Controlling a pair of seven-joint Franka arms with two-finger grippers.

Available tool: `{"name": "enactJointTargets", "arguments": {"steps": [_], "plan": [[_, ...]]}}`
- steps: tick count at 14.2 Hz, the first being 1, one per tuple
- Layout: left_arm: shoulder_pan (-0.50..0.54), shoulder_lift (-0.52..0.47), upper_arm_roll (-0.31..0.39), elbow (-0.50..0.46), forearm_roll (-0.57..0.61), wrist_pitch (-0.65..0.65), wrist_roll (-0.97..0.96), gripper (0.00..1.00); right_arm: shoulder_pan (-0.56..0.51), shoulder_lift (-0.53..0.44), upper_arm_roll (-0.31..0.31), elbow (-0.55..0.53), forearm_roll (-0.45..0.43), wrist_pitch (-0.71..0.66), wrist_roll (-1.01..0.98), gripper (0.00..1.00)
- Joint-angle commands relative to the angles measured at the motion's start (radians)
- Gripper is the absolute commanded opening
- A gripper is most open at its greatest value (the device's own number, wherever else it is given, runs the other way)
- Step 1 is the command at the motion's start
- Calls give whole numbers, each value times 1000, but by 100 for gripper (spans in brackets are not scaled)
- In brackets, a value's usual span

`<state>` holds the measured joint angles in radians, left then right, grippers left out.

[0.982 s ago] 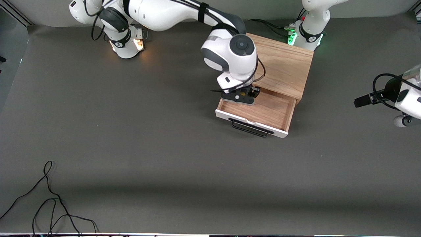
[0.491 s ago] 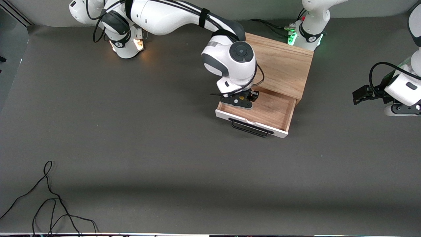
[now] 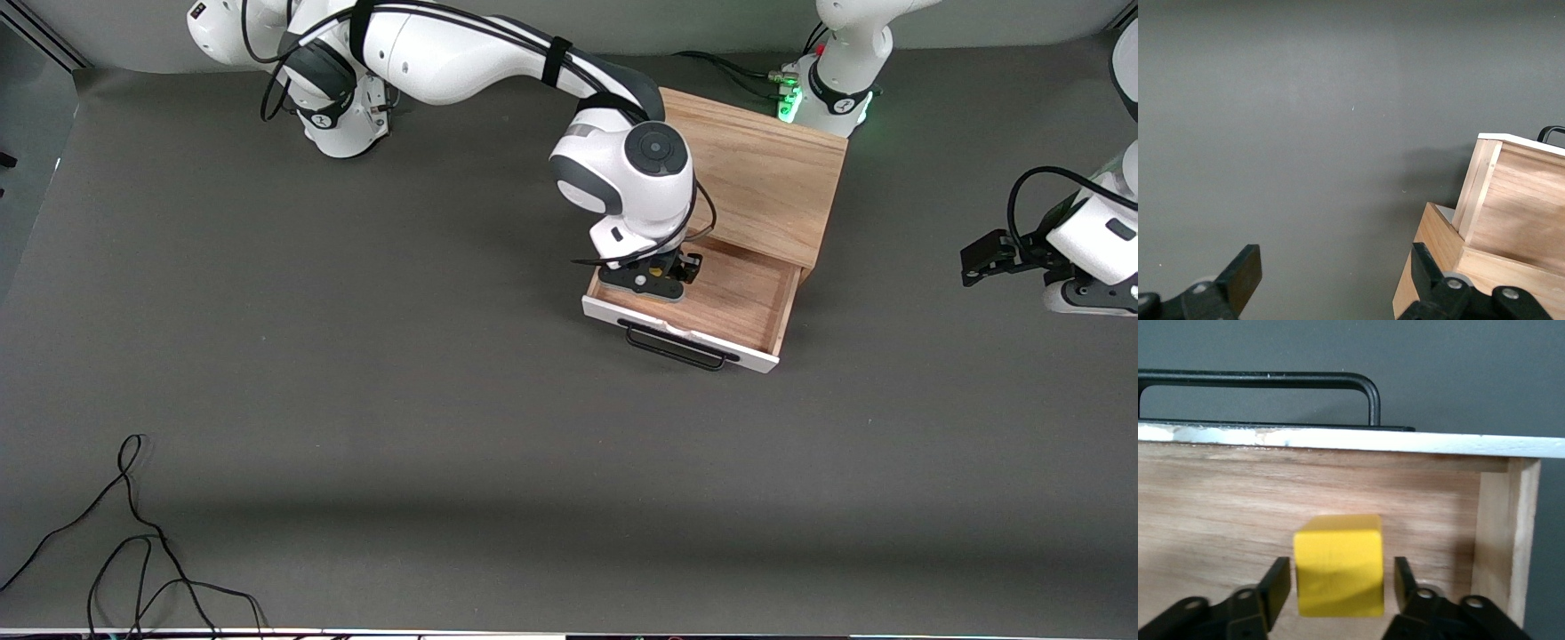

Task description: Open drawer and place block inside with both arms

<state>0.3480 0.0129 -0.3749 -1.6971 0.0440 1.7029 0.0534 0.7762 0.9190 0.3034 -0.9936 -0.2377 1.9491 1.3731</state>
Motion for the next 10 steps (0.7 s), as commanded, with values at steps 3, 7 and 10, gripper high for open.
{"name": "enactJointTargets", "arguments": {"steps": [3, 7, 10], "plan": [[9, -10, 4, 3, -18, 17, 33, 100, 2, -43, -1, 20, -37, -28, 43, 100], [6, -7, 2, 11, -18, 12, 33, 100, -102, -153, 5, 12, -25, -131, -73, 100], [-187, -5, 184, 11, -18, 21, 33, 100, -240, -244, 2, -6, 44, -244, -219, 100]]}}
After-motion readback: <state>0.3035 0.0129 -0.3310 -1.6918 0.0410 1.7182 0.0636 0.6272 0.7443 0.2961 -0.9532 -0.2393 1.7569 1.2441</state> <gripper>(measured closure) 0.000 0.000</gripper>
